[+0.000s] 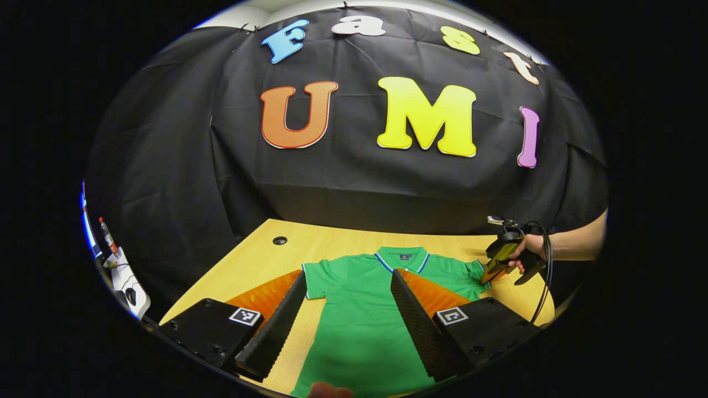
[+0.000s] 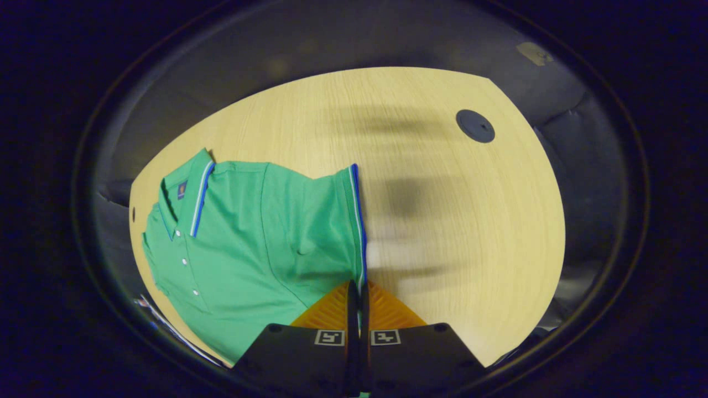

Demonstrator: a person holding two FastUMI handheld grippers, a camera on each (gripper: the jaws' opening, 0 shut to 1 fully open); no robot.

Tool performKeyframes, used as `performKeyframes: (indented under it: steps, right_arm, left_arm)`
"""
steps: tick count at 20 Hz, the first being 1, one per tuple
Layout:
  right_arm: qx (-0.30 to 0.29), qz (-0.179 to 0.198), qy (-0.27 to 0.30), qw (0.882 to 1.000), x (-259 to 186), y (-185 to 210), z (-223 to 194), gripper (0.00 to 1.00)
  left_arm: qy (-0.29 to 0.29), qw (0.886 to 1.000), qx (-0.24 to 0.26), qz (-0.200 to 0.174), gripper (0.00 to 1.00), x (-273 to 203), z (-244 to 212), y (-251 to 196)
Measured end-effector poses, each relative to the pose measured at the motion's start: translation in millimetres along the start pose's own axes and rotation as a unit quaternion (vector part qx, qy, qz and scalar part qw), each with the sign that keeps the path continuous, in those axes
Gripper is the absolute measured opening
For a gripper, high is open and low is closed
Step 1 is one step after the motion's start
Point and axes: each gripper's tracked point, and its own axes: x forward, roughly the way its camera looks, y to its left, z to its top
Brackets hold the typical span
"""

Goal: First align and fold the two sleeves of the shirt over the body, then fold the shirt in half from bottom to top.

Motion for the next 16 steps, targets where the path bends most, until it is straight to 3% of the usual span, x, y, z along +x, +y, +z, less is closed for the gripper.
performKeyframes:
  steps: [2, 10, 16]
  right_arm:
    - [0.003, 0.006, -0.014, 1.000, -12.0, 1.7, 3.7, 0.00]
    - [-0.002, 0.037, -0.051, 0.998, -58.0, 46.6, -1.3, 0.02]
    - [-0.018, 0.068, -0.039, 0.997, -58.6, 110.4, -19.6, 0.02]
  left_arm:
    - [0.000, 1.000, 0.000, 0.001, 0.99, 1.4, -0.6, 4.1]
    - [0.004, 1.000, -0.014, -0.009, 0.99, -0.3, -5.9, 15.9]
    - [0.005, 1.000, -0.017, 0.002, 0.99, -11.9, -8.7, 40.5]
